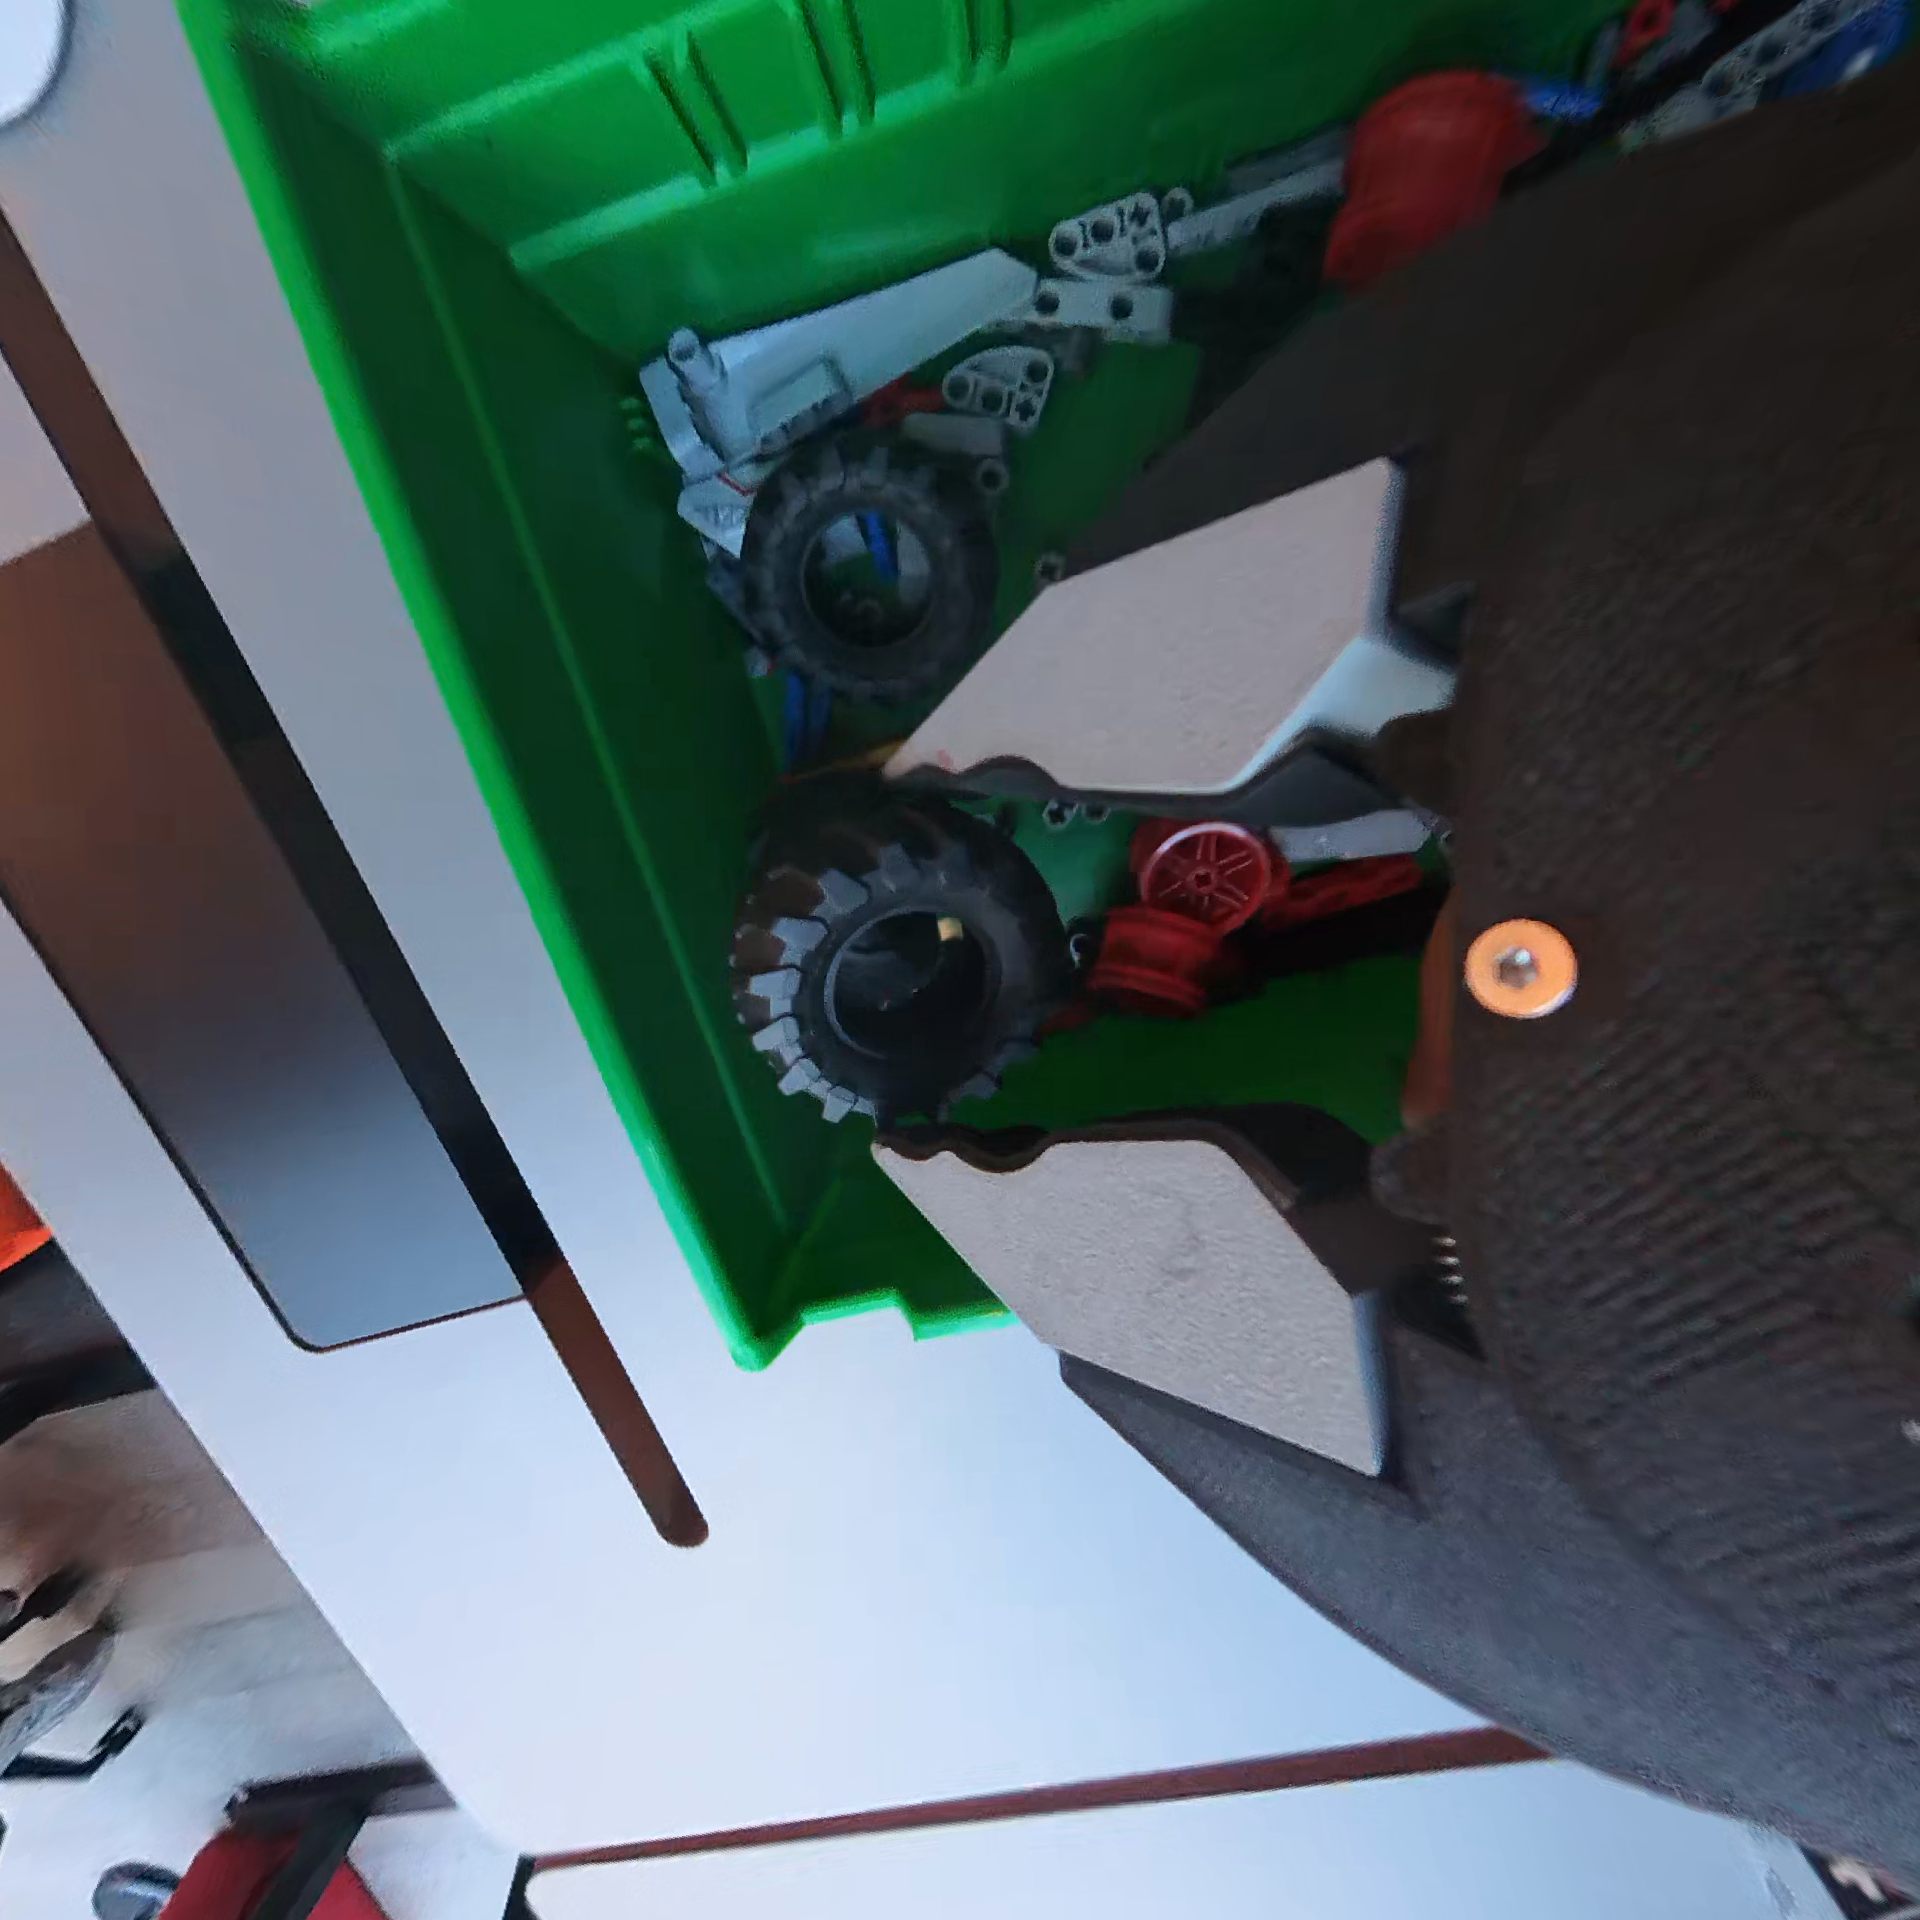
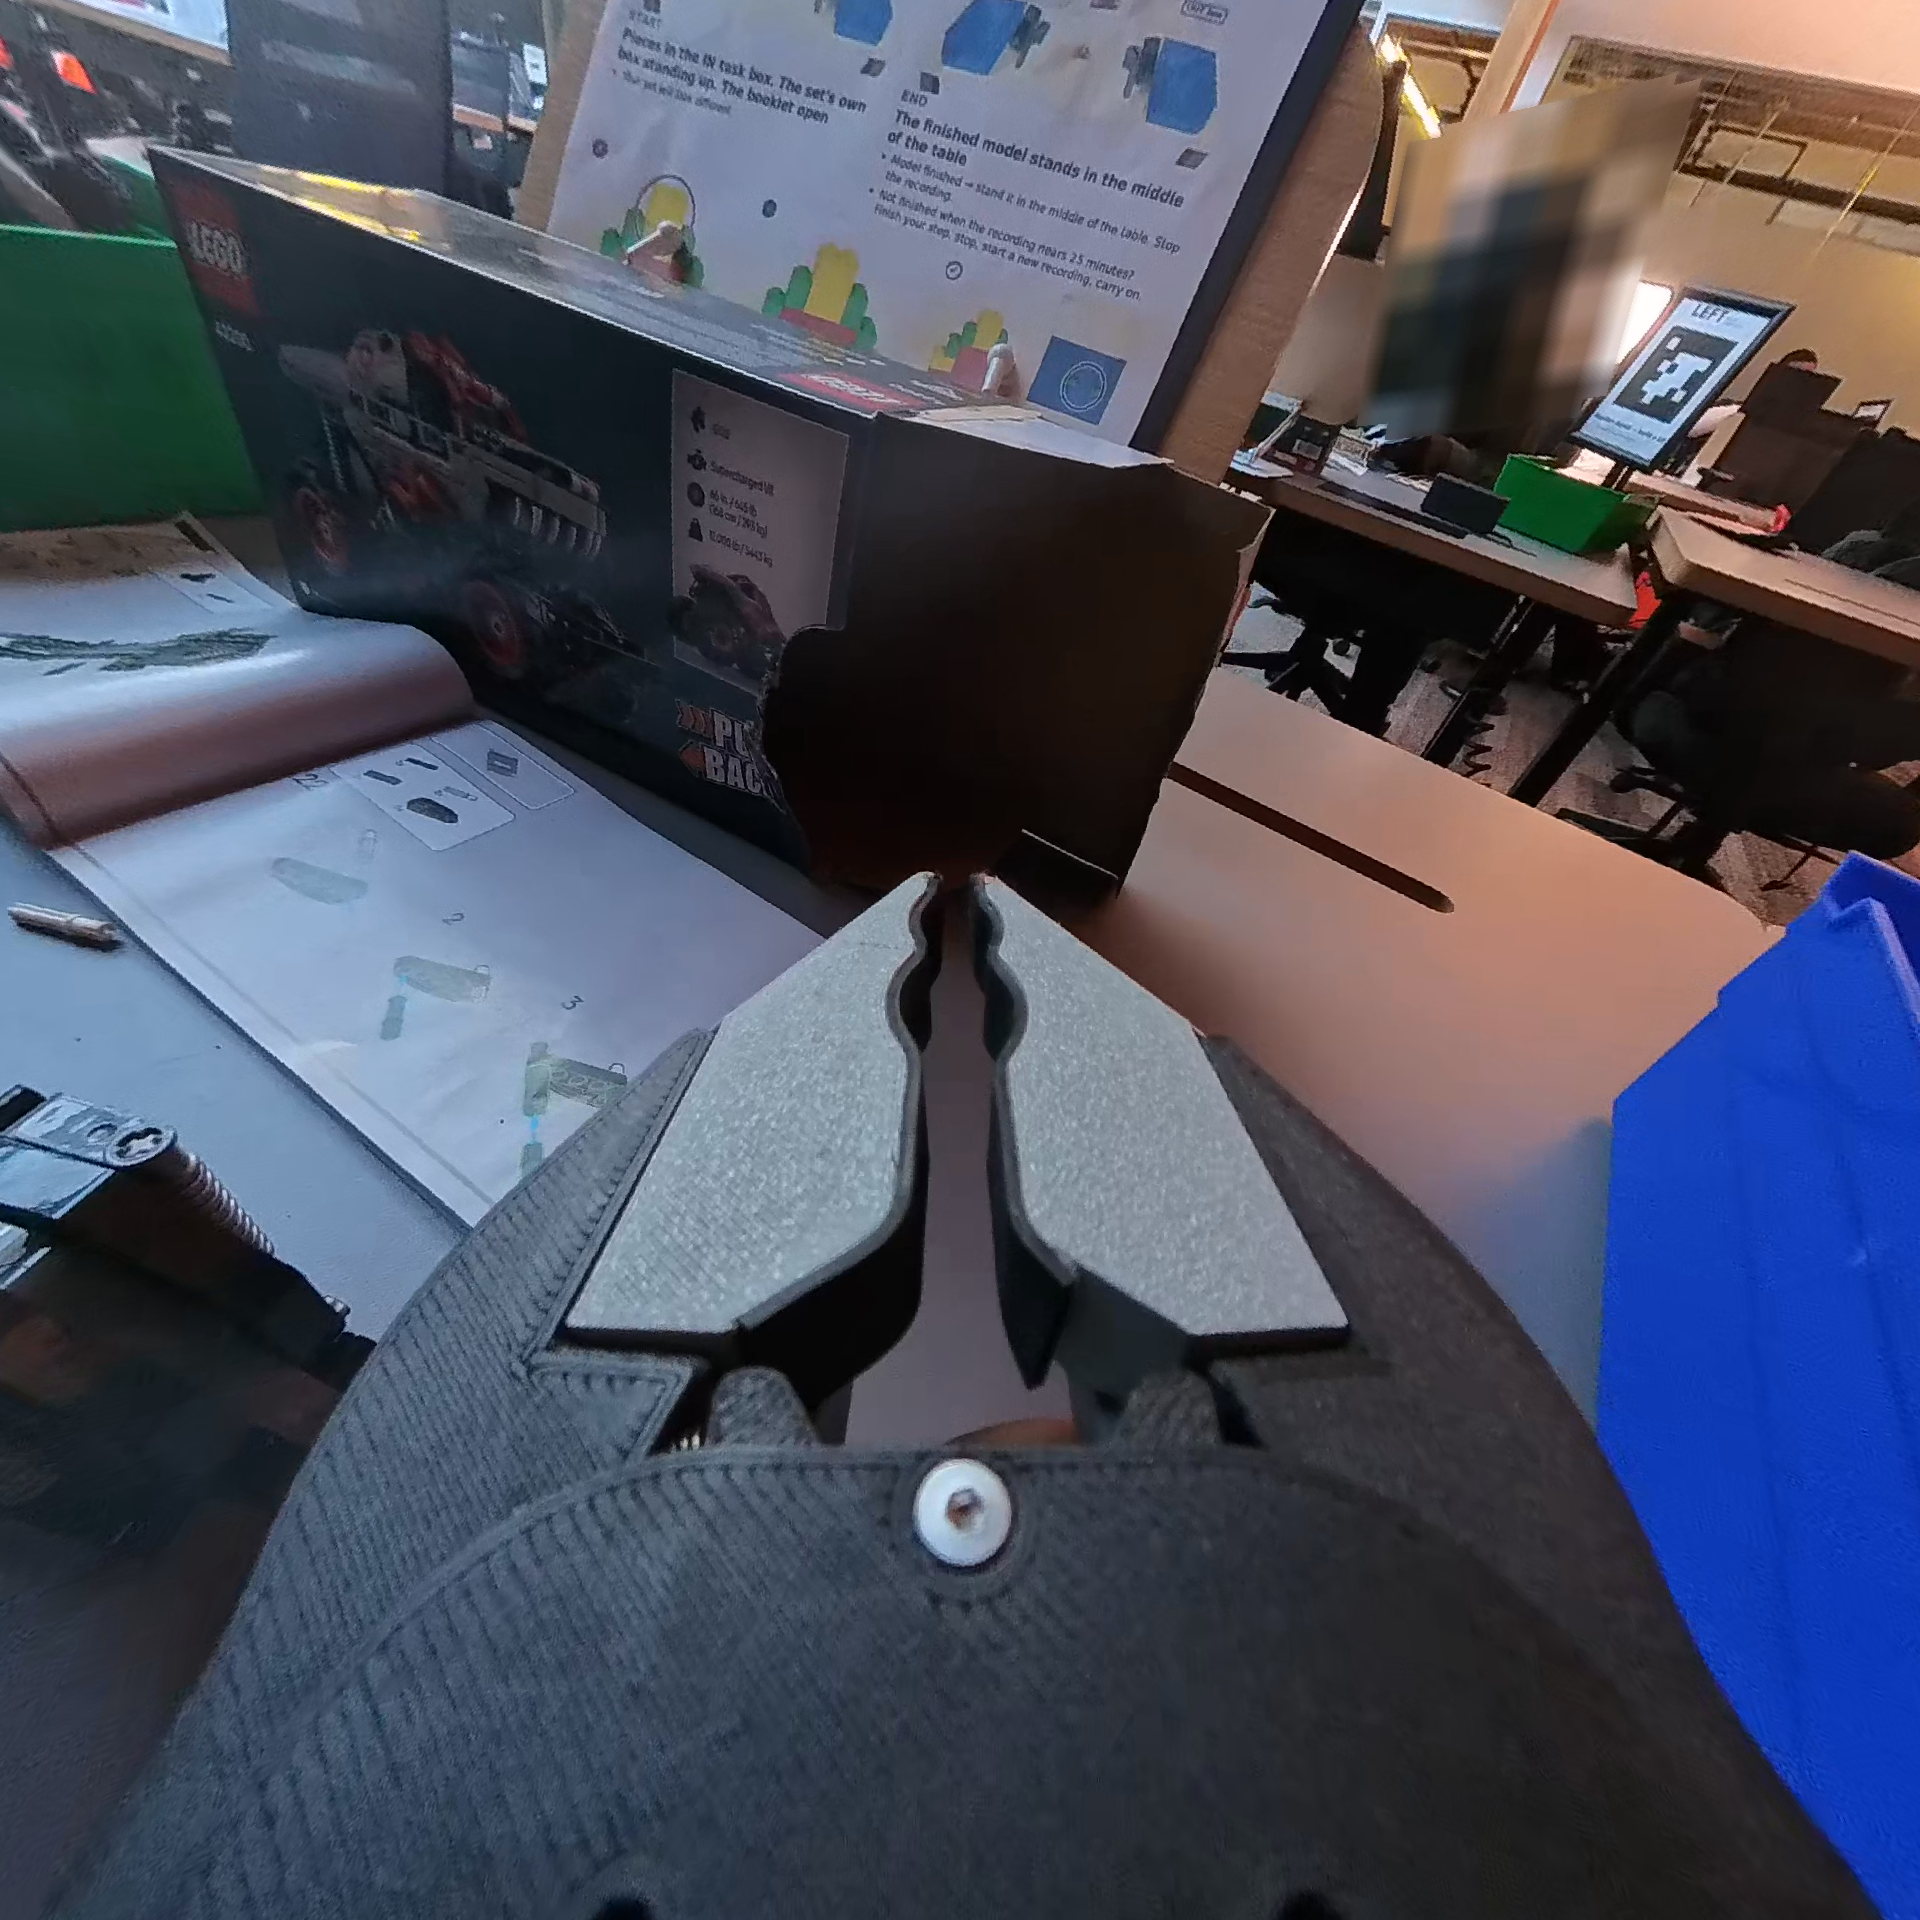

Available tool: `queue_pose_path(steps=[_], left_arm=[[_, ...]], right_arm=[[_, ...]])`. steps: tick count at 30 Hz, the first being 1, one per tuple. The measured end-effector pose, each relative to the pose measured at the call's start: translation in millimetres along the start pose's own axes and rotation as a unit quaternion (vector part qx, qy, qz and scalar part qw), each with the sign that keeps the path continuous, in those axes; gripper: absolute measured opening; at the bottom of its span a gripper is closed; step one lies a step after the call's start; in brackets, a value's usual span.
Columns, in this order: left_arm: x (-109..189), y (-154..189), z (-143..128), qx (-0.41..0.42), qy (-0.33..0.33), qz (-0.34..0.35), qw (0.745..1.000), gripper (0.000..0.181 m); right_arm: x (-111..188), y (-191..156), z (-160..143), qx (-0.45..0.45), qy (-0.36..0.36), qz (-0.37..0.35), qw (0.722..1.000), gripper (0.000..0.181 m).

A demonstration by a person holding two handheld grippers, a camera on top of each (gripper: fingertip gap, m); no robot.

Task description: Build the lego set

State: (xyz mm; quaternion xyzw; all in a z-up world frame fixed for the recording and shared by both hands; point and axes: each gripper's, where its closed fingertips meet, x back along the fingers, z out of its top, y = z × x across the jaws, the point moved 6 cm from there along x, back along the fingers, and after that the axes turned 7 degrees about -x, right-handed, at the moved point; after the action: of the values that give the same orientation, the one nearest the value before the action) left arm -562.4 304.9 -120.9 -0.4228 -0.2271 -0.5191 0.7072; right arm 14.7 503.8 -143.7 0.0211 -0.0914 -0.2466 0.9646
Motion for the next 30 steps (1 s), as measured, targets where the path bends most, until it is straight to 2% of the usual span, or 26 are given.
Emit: queue_pose_path(steps=[4, 7, 9, 11, 14, 18, 21, 26, 28, 30], left_arm=[[-9.8, -5.1, 7.2, -0.027, 0.029, 0.048, 0.998, 0.061], [-19.9, -3.9, 5.6, -0.016, 0.026, 0.040, 0.999, 0.062], [-21.5, 0.2, 1.6, -0.003, 0.021, 0.006, 1.000, 0.062], [-22.4, 11.0, -11.3, 0.016, -0.030, -0.066, 0.997, 0.063], [-13.2, 12.3, -24.9, -0.014, -0.077, -0.069, 0.994, 0.062], [7.5, 2.1, -5.4, 0.031, 0.006, -0.065, 0.997, 0.062], [14.1, -6.3, -1.3, 0.035, 0.023, -0.030, 0.999, 0.062], [-12.2, 3.0, -11.0, 0.017, -0.028, -0.035, 0.999, 0.062], [-22.5, 4.4, -11.6, 0.024, -0.033, -0.031, 0.999, 0.050], [-24.0, 7.2, -10.9, 0.025, -0.034, -0.040, 0.998, 0.049]], right_arm=[[-0.9, -0.7, -0.2, 0.002, -0.002, 0.001, 1.000, 0.001], [-1.5, -0.9, -0.8, 0.001, -0.004, 0.003, 1.000, 0.001], [-1.0, -0.9, -0.6, 0.002, -0.003, 0.002, 1.000, 0.000], [-0.5, -0.8, -0.2, 0.002, -0.002, 0.002, 1.000, 0.000], [-0.2, -0.7, 0.0, 0.001, -0.001, 0.003, 1.000, 0.000], [-0.8, -1.3, -0.1, 0.003, -0.003, 0.004, 1.000, 0.000], [-0.6, -1.8, -0.1, 0.003, -0.003, 0.005, 1.000, 0.000], [-1.3, -2.0, -0.9, 0.003, -0.006, 0.006, 1.000, 0.000], [-0.9, -2.0, -0.5, 0.004, -0.005, 0.006, 1.000, 0.000], [-0.2, -1.7, -0.2, 0.004, -0.003, 0.006, 1.000, 0.000]])
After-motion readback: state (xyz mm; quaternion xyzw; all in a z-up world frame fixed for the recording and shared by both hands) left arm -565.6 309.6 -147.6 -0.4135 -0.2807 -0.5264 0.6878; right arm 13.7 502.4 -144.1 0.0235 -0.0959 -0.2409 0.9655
